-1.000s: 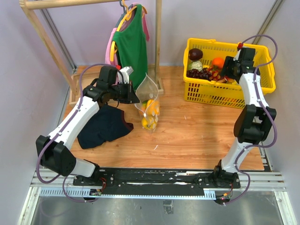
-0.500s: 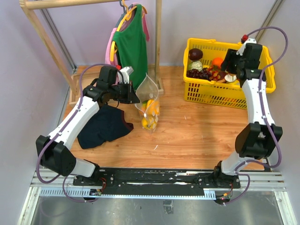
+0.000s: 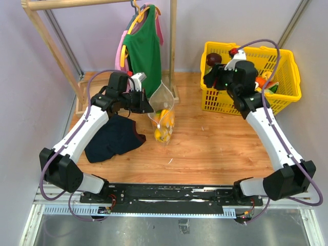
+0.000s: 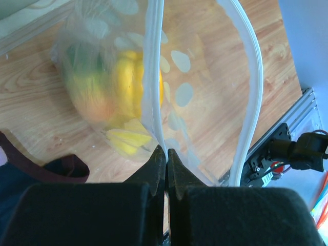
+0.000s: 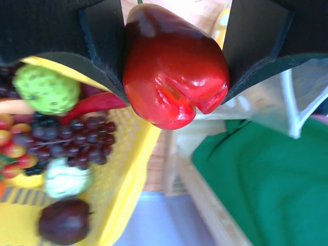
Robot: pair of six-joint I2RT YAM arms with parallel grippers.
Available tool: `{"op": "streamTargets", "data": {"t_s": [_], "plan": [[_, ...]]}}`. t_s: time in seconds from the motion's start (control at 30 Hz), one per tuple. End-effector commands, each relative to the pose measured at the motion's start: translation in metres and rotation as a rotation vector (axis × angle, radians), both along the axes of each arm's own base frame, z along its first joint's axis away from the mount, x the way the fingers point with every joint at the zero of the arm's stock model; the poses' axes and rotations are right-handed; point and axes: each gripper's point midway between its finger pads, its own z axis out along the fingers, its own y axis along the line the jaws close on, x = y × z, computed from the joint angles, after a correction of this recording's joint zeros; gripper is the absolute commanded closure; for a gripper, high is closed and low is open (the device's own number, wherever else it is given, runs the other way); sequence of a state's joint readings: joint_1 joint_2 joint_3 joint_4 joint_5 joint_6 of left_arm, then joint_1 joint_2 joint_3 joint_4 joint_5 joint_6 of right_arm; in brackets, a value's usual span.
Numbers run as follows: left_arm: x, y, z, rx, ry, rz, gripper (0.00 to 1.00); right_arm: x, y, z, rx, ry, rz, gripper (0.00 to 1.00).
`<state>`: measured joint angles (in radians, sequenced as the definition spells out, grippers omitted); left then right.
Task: Place the food in the zip-top bag and seal the zipper
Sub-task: Pick up the fake fruit from the bin, then place the fake fruit in the zipper food storage bag.
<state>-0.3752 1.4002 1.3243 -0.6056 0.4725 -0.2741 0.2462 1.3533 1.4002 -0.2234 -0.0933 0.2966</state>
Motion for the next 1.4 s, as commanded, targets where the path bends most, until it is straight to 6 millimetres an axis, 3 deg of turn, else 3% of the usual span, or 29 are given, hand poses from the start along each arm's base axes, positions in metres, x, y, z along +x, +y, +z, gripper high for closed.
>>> {"op": "streamTargets", "data": {"t_s": [0.0, 0.43, 0.6, 0.73, 1.0, 1.17, 1.37], "plan": [[0.0, -0.001, 0.004, -0.023, -0.014, -0.014, 1.0, -0.019, 0.045, 0.024, 0.139, -0.089, 0.051, 0.57], [-0.001, -0.002, 0.004, -0.028, -0.014, -0.018, 1.0, -0.07, 0.171, 0.032, 0.38, -0.146, 0.339, 0.56], [-0.001, -0.002, 0.005, -0.031, -0.016, -0.018, 1.0, -0.077, 0.206, 0.039, 0.426, -0.183, 0.401, 0.55], [-0.002, -0.003, 0.007, -0.037, -0.019, -0.025, 1.0, -0.077, 0.227, 0.03, 0.426, -0.198, 0.406, 0.54], [-0.003, -0.003, 0.007, -0.039, -0.021, -0.024, 1.0, -0.075, 0.253, -0.012, 0.411, -0.134, 0.415, 0.46], [-0.002, -0.002, 0.008, -0.039, -0.024, -0.021, 1.0, -0.08, 0.249, -0.037, 0.381, -0.087, 0.404, 0.37], [-0.002, -0.001, 0.008, -0.04, -0.023, -0.017, 1.0, -0.089, 0.239, -0.049, 0.356, -0.067, 0.395, 0.25]]}}
